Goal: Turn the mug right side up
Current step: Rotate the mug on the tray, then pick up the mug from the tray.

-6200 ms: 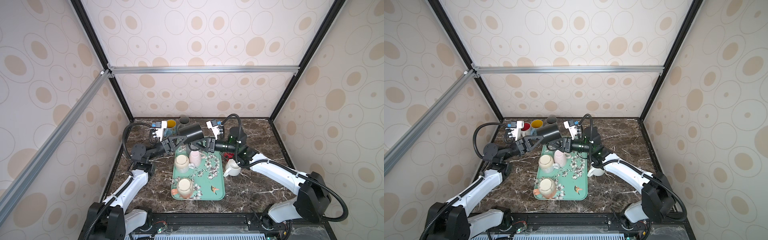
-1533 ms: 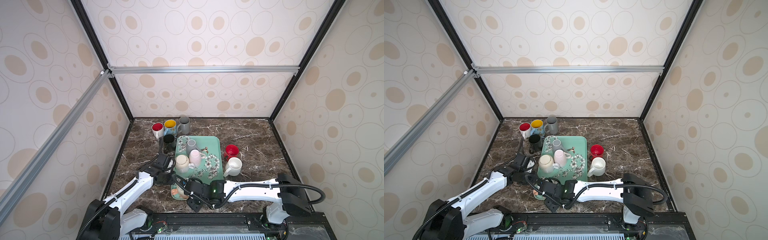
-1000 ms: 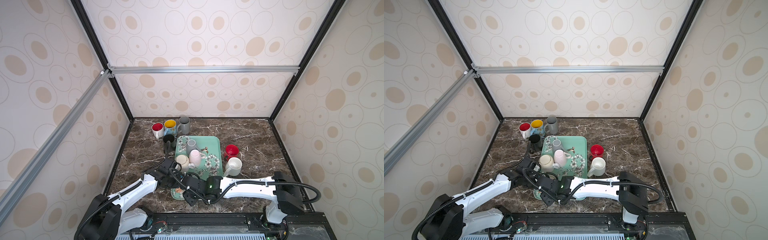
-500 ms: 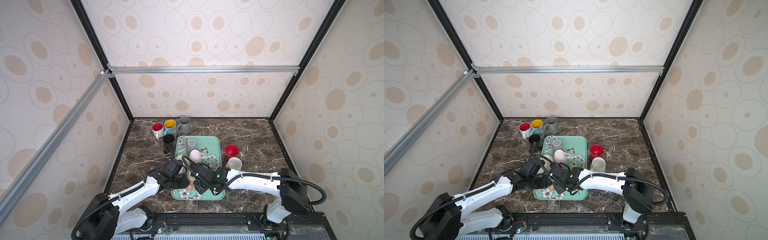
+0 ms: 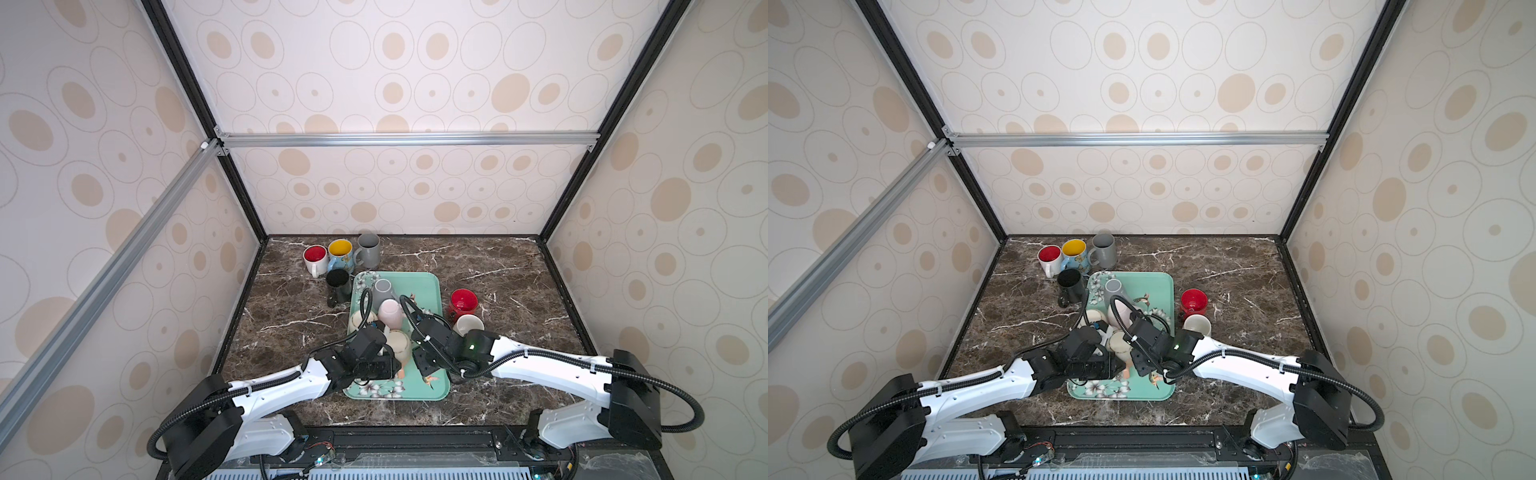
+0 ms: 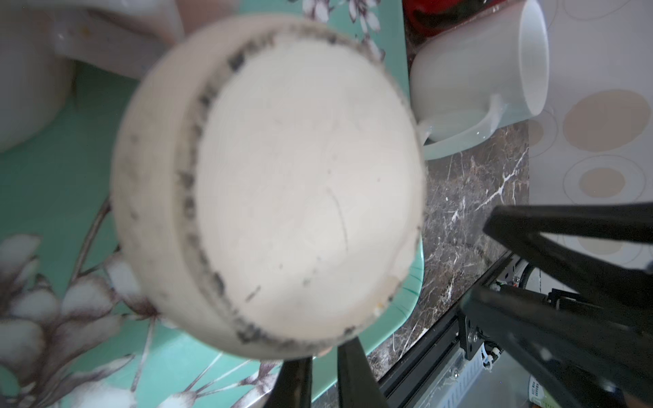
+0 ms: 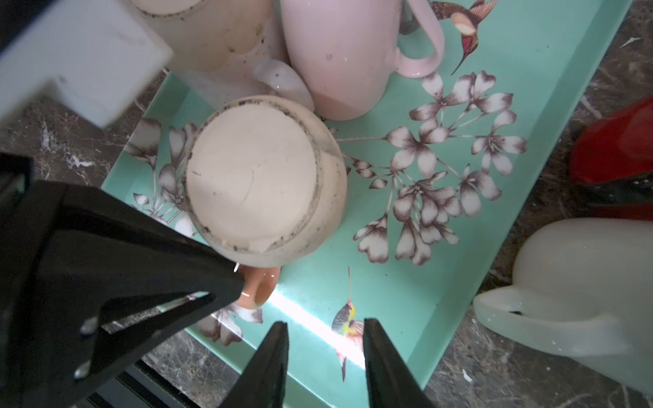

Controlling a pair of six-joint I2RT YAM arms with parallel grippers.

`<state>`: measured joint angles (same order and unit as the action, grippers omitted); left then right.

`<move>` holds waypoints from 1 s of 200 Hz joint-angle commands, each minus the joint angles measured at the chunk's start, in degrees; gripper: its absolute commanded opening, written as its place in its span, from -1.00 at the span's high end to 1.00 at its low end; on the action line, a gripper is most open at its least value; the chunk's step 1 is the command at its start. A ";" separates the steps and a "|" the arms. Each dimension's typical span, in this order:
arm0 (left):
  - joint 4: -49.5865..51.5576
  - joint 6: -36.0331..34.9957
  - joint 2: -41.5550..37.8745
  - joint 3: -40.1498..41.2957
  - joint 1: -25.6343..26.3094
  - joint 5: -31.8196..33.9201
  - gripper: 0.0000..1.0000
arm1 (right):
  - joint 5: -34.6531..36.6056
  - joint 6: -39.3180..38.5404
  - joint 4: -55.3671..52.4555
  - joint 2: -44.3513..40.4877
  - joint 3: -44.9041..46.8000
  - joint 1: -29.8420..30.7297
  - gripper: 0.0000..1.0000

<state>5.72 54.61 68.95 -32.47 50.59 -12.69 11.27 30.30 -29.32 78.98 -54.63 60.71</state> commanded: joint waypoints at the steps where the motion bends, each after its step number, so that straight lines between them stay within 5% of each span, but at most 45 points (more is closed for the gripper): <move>1: 4.74 -2.00 -2.84 -3.69 0.31 5.33 0.66 | -0.97 3.72 -0.96 -0.85 2.34 0.65 0.16; 74: 15.13 -5.69 -15.59 -0.69 -7.48 5.41 0.54 | 7.76 12.60 1.23 10.56 -2.91 11.98 -0.18; 200: 14.68 -14.52 -14.62 1.97 -20.73 -3.01 0.51 | 14.64 14.69 3.90 18.67 -5.15 11.26 -0.20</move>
<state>20.93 43.38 53.21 -30.44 31.42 -14.22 23.97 43.57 -24.99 96.55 -58.59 72.49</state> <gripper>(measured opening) 0.244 0.607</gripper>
